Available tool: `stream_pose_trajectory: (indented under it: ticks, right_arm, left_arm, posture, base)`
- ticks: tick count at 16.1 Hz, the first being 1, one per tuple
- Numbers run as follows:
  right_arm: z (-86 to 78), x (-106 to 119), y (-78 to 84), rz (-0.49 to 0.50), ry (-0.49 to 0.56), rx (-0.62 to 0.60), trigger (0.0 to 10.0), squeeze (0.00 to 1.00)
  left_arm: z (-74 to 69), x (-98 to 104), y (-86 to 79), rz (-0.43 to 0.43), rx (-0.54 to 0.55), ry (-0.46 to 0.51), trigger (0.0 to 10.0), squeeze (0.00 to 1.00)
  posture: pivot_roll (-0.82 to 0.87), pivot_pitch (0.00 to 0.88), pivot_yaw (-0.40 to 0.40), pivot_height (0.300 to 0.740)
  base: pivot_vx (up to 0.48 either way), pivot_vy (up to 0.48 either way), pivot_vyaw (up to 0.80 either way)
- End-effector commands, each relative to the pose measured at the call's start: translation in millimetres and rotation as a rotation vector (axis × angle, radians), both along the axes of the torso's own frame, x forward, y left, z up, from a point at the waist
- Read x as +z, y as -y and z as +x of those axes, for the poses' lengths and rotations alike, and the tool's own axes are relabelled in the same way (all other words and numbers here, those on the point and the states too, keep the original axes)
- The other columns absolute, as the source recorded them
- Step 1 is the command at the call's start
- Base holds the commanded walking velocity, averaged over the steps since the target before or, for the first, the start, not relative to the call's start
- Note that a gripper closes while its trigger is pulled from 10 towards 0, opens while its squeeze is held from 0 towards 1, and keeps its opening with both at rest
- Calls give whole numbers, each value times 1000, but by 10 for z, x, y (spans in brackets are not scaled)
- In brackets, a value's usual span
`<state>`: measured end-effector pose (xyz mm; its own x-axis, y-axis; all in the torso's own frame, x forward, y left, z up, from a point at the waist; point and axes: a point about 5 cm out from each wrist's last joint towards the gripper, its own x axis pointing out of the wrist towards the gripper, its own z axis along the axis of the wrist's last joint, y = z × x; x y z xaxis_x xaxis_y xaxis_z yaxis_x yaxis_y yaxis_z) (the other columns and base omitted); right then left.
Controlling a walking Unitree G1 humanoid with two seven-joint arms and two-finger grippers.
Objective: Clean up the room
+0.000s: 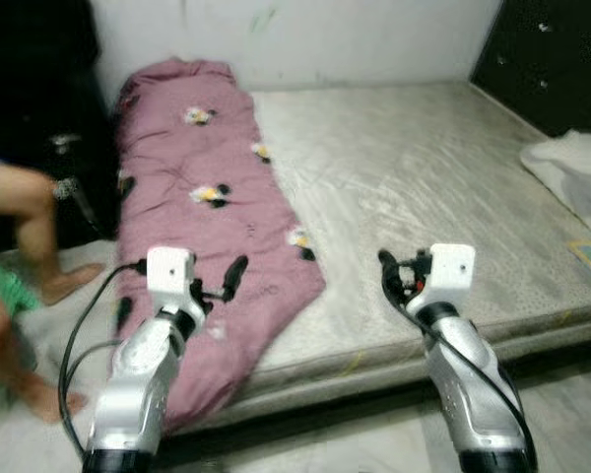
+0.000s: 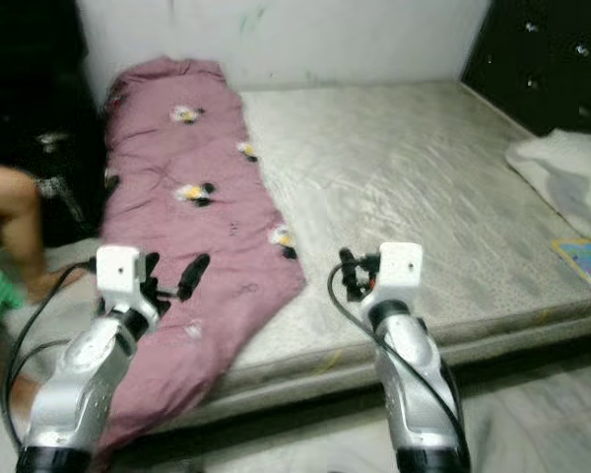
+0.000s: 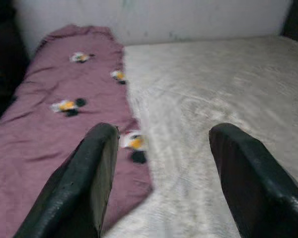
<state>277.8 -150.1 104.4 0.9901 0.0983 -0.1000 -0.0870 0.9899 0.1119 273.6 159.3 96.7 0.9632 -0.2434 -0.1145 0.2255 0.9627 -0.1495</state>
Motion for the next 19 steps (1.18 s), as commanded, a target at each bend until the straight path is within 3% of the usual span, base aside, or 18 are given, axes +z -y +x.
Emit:
stream_pose_trajectory:
  ticks: [1,11,14,19]
  right_arm:
    - [25,56,4,-8,19,5,10000,0]
    - [59,86,24,-3,30,1,10000,0]
    - [85,118,-101,38,45,25,10000,0]
    - [54,92,-14,24,38,2,10000,0]
  left_arm:
    - [7,7,-39,6,36,-2,10000,0]
    - [32,81,-81,69,67,31,10000,0]
    - [-10,30,-194,112,79,15,10000,0]
    - [15,12,-243,98,78,6,10000,0]
  posture:
    - [-60,0,-44,740]
    - [-26,20,-51,740]
    - [-11,35,-40,740]
    - [-26,31,-32,740]
  base:
    - [0,0,0]
    - [0,0,0]
    - [0,0,0]
    - [0,0,0]
